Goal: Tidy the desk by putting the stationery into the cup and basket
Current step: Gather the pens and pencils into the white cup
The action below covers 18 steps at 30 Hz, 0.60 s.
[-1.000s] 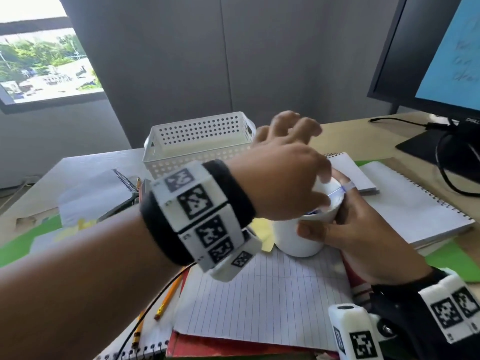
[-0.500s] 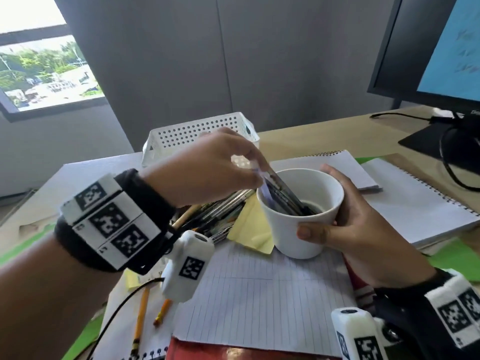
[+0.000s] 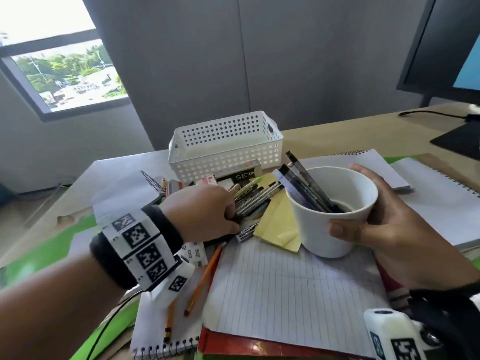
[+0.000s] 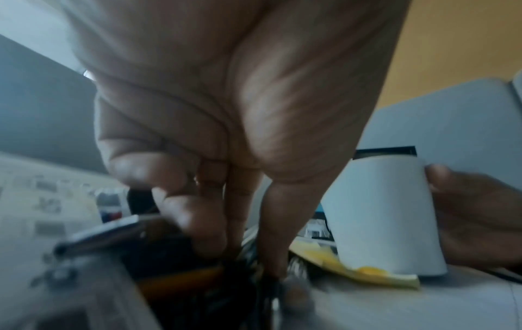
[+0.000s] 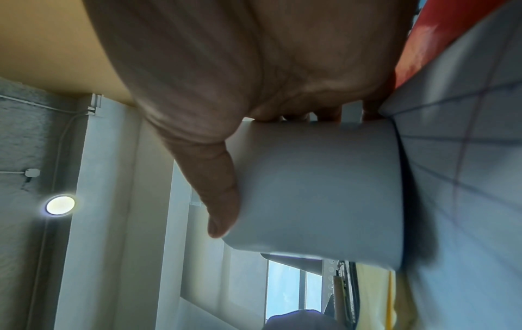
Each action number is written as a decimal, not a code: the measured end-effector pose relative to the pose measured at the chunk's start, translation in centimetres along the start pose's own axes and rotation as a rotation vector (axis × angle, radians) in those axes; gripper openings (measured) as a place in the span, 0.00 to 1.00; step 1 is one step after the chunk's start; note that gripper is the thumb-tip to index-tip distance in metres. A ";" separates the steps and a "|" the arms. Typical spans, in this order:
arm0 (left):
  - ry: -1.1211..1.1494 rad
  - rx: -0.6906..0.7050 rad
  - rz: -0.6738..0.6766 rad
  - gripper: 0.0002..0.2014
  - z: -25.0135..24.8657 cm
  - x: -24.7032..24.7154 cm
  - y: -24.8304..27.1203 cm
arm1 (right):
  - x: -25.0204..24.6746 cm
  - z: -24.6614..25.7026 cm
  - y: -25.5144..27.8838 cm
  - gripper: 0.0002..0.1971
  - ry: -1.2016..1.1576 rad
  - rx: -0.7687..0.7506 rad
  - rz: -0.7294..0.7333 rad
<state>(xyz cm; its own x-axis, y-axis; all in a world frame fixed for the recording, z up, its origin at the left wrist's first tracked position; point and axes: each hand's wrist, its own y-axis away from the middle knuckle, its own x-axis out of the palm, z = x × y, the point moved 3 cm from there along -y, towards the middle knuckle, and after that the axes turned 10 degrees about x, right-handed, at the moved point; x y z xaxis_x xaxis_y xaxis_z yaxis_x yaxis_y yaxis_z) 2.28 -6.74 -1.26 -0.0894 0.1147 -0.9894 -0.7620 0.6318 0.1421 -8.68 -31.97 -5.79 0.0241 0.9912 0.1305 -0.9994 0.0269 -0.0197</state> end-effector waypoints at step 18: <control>1.212 0.143 -0.279 0.09 -2.1 -6.0 0.3 | 0.1 0.2 0.2 0.51 -0.026 0.010 -0.024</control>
<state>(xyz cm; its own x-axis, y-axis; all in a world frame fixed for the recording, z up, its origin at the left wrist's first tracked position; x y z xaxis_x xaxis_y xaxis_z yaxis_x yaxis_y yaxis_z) 1.23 -8.80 4.61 -0.5261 -0.7670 -0.3675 -0.7805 0.6070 -0.1495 -8.87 -31.89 -5.60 0.0472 0.9866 0.1565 -0.9988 0.0487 -0.0060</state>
